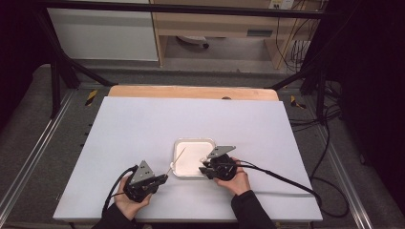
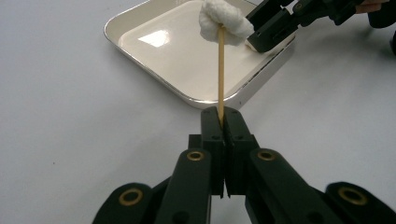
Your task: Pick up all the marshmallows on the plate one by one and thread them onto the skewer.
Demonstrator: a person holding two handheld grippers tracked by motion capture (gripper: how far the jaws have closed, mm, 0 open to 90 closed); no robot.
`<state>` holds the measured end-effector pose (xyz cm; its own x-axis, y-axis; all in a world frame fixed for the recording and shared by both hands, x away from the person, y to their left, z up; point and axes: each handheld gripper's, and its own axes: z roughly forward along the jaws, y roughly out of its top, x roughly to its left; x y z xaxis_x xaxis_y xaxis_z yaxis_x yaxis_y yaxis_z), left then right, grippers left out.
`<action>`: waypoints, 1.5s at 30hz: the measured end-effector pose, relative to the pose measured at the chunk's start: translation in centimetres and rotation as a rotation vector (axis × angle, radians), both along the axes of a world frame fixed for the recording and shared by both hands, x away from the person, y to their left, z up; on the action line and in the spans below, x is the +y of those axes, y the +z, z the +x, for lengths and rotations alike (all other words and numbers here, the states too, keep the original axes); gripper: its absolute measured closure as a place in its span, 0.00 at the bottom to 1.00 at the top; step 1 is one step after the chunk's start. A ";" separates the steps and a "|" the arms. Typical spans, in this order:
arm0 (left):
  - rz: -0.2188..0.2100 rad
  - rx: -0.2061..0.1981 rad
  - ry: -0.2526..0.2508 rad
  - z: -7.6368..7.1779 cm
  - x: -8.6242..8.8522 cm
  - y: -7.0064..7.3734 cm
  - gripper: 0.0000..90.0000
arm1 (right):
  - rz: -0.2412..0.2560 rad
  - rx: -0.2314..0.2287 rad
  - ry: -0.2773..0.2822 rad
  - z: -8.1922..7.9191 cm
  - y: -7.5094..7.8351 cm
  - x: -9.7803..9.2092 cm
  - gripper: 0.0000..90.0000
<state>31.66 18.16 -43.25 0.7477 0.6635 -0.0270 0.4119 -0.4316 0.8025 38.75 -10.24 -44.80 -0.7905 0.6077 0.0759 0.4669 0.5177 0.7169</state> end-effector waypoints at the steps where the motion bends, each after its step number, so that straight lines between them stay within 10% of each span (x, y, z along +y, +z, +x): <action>1: 0.000 -0.001 -0.001 0.0 0.0 0.0 0.98 | 0.002 -0.003 0.007 0.0 0.1 -0.1 0.80; 17: -0.002 -0.008 -0.009 -0.2 -0.2 0.1 0.98 | 0.184 -0.016 -0.015 0.1 4.3 -1.9 0.81; 30: -0.007 -0.006 -0.016 -0.1 -0.2 0.1 0.98 | 0.432 -0.005 -0.035 0.7 8.2 -3.7 0.82; 45: -0.014 -0.017 -0.026 -0.3 -0.3 0.2 0.98 | 0.538 0.057 0.006 1.6 9.0 -1.5 0.83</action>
<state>31.38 17.89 -43.05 0.7651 0.6435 -0.0227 0.3866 -0.4309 0.8154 40.30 -11.71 -35.78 -0.7794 0.4670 0.4177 0.5108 0.0875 0.8552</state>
